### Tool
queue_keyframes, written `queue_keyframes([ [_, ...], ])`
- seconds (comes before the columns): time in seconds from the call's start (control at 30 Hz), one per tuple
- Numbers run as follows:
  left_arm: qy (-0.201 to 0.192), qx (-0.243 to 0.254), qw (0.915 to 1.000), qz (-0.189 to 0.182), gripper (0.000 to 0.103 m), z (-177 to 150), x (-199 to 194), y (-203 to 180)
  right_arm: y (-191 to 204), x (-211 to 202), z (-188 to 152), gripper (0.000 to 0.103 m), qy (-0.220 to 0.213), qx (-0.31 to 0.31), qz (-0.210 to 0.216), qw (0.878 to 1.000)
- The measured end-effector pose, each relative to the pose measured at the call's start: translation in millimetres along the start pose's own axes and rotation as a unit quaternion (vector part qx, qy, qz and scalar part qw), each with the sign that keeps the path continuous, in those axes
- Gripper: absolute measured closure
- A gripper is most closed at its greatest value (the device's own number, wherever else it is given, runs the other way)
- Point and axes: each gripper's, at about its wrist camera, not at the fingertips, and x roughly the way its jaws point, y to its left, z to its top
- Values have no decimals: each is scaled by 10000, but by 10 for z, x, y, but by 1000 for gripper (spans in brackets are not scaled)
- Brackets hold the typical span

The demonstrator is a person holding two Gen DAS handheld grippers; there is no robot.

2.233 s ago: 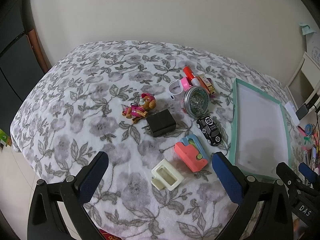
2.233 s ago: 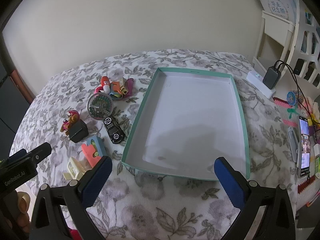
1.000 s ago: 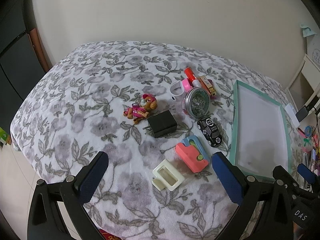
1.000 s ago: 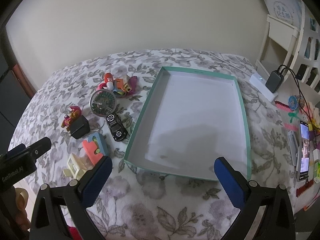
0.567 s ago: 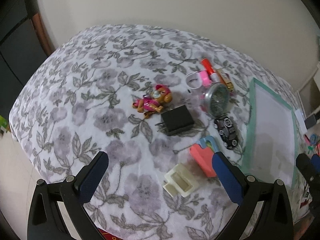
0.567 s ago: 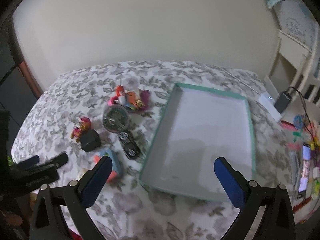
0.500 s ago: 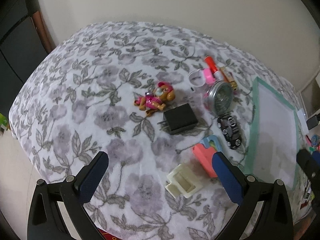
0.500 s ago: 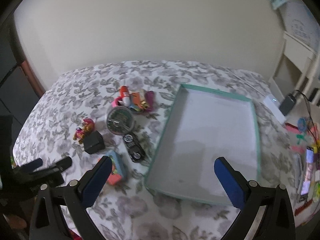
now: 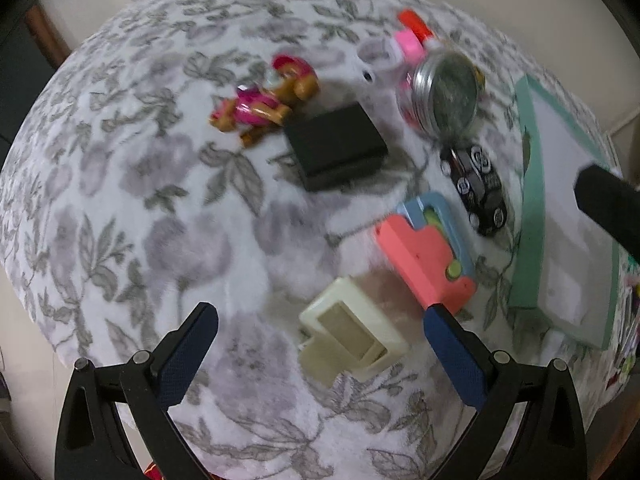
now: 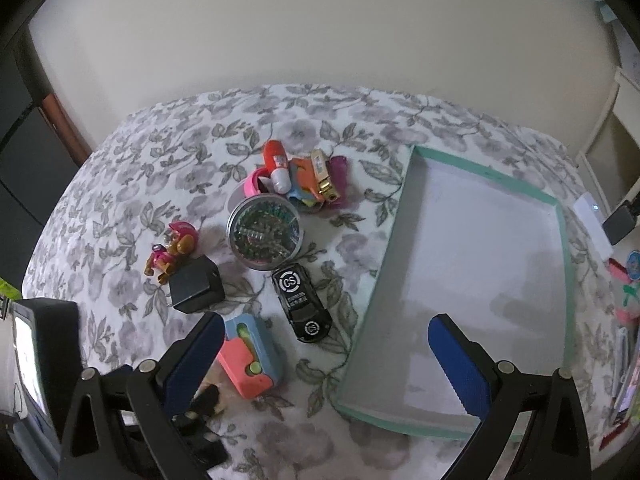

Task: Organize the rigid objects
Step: 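Grasp the cream plastic holder with the left gripper, then grasp the pink-and-blue block with the right gripper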

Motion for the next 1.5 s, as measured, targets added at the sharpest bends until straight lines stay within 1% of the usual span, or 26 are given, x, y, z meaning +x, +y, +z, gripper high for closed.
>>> queue_keyframes([
  [0.03,58,55,10000,29,1,0,34,-35,7,29,-7,0,22,3,24,10000],
  [0.1,160,144,9998,55,9,-18,90,-94,17,76,-27,0,59,-10,61,10000],
  [0.13,202,165,9997,39,18,-28,113,-115,24,99,-36,0,83,-27,72,9999],
  [0.17,246,172,9995,16,24,-40,138,-127,29,120,-47,0,109,-41,81,9999],
  [0.23,311,125,9994,-36,25,-60,181,-124,46,163,-62,0,152,-69,108,9998],
  [0.3,292,35,9995,-116,27,-83,201,-110,68,192,-77,0,195,-115,170,9996],
  [0.37,229,-54,9995,-188,37,-111,199,-57,101,213,-88,0,210,-196,209,9994],
  [0.43,204,-142,9995,-208,43,-140,179,-14,146,252,-103,1,248,-311,229,9989],
  [0.47,187,-213,9993,-233,44,-159,175,12,165,268,-115,2,281,-352,255,9987],
  [0.53,157,-318,9988,-351,44,-186,169,78,203,307,-130,7,358,-405,310,9981],
  [0.7,84,-612,9966,-540,45,-253,188,244,307,405,-169,14,544,-602,386,9960],
  [0.73,64,-653,9967,-488,45,-256,174,305,322,415,-177,15,572,-643,393,9955],
  [0.87,-87,-764,9970,-57,45,-298,169,468,353,482,-189,18,707,-647,459,9943],
  [0.97,-172,-793,9967,78,45,-325,136,618,367,534,-198,20,792,-628,517,9935],
  [1.03,-207,-827,9963,145,45,-228,61,801,375,560,-202,21,836,-628,555,9930],
  [1.1,-272,-875,9953,303,45,-160,108,899,402,587,-223,22,880,-733,515,9921],
  [1.13,-284,-914,9948,345,45,-134,35,1034,417,603,-237,23,910,-780,493,9916],
  [1.2,-300,-993,9941,321,45,-114,-8,1210,463,647,-260,23,969,-868,474,9904],
  [1.3,-313,-997,9941,287,45,-159,-35,1326,531,702,-293,24,1038,-999,431,9886],
  [1.37,-302,-964,9944,320,45,-204,-125,1247,582,739,-319,24,1074,-1081,399,9875],
  [1.5,-294,-939,9946,332,45,-252,-148,1210,667,856,-360,25,1193,-1215,308,9849],
])
